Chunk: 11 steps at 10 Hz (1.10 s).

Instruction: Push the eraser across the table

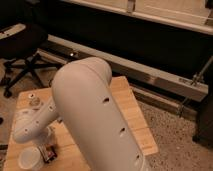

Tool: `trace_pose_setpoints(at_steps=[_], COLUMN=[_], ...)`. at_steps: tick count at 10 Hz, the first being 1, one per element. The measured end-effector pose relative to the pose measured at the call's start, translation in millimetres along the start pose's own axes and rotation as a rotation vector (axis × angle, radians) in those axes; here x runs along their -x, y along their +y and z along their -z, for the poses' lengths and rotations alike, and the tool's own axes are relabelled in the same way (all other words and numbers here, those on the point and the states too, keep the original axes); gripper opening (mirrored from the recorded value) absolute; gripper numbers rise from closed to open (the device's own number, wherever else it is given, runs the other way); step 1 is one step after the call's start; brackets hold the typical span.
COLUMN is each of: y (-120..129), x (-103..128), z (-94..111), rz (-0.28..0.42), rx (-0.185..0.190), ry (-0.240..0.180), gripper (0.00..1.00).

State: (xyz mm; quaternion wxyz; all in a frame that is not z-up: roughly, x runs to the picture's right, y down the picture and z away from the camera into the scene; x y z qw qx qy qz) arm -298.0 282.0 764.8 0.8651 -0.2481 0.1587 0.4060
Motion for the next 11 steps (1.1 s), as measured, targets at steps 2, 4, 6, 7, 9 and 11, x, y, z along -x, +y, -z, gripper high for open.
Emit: trace_pose_setpoints(at_steps=[2,4,6,7,9,11], y=[24,39,43,43,38,14], x=[3,9,12,14,16,17], z=[2,5,7,9,13,19], rz=[0.014,0.007,-0.001,-0.006,-0.018,-0.063], rx=[0.059,0.128,0.177,0.204,0.249,0.275], ry=[0.013,0.03,0.04,0.045,0.048,0.044], gripper=[0.0,0.0,0.0,0.0,0.0,0.0])
